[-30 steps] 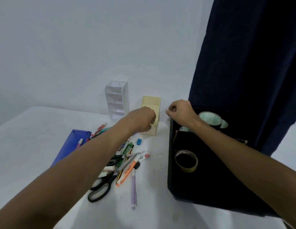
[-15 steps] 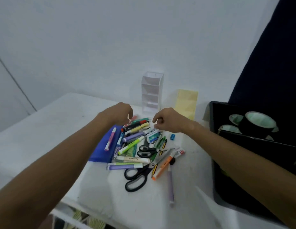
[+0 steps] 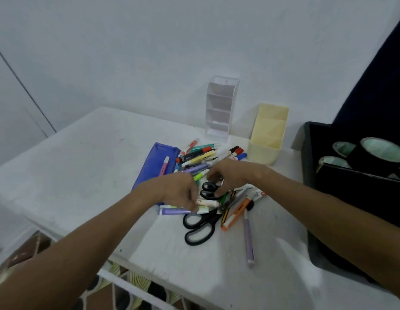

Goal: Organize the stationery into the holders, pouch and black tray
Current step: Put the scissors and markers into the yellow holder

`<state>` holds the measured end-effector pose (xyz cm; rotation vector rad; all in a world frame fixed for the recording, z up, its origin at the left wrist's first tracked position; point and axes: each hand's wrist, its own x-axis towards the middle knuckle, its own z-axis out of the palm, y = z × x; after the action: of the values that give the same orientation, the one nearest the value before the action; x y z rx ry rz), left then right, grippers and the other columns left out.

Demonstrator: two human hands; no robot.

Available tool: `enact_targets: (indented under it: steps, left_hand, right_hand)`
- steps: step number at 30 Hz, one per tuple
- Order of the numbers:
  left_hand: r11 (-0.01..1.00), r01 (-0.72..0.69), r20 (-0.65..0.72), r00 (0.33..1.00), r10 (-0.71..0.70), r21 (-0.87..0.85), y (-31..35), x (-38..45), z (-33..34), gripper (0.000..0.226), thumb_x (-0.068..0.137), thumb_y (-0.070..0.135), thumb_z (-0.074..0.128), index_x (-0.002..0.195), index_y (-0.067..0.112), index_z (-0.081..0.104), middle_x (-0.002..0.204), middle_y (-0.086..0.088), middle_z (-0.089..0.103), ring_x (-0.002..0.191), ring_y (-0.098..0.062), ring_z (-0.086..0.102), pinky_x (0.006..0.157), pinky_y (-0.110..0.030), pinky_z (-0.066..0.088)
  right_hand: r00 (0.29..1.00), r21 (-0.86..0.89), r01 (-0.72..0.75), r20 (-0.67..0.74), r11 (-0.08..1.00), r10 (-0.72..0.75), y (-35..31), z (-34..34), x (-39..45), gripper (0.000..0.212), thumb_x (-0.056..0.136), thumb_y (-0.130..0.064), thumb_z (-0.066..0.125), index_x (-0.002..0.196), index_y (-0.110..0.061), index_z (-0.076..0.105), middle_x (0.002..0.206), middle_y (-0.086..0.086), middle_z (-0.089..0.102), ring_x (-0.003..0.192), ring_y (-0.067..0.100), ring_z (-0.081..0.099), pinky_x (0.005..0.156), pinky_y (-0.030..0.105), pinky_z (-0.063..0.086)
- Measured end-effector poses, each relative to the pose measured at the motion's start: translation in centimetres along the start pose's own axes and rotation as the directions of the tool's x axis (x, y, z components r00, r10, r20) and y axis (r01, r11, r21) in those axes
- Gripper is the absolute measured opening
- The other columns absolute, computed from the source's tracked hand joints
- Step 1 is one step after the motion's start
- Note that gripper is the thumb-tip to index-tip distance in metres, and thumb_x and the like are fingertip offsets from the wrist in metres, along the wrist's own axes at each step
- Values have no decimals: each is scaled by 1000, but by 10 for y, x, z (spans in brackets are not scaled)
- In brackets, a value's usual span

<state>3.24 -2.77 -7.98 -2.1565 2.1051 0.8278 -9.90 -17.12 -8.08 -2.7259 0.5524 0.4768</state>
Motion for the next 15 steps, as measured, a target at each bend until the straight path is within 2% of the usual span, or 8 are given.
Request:
enact_targets:
  steps: [3,6,8,11,15]
  left_hand:
    - [999,-22,59,998,25,-46,10,-7,14,14,79,30,73,77,17,72,70,-3,72,55,-13,64,53,-16,47]
    - [999,-22,83,996,26,-46,11,-12,24,15,80,29,72,75,14,73,64,-3,69,53,-20,66,45,-10,44]
    - [999,1,92,996,3,-37,8,-14,29,20,81,29,70,73,11,73,63,-7,69,52,-20,66,45,-11,43]
    - [999,6,65,998,-9,50,10,-18,41,34,79,37,64,62,8,66,55,-9,63,46,-18,57,48,-20,41]
    - [987,1,23,1000,-5,161,18,-21,47,35,77,38,67,66,5,63,60,-10,56,53,-20,47,52,-28,40]
  right_hand:
    - [1000,-32,11,-12,999,-11,-1,8,3,53,72,-36,80,118,-19,59,114,2,65,101,22,61,88,37,52]
    - [1000,4,-10,-6,1000,10,-2,12,4,72,74,-32,79,136,-18,46,125,4,60,111,22,57,95,36,49]
    - [1000,12,-12,-12,1000,12,-2,14,5,76,75,-31,79,140,-18,42,130,5,56,113,23,55,95,34,48]
    - [1000,23,-22,-5,1000,22,-4,14,5,77,74,-29,80,140,-16,42,133,6,54,116,23,54,94,32,46]
    - [999,73,-45,-13,996,46,-8,14,3,71,72,-25,81,134,-15,48,128,7,56,110,23,55,89,31,47]
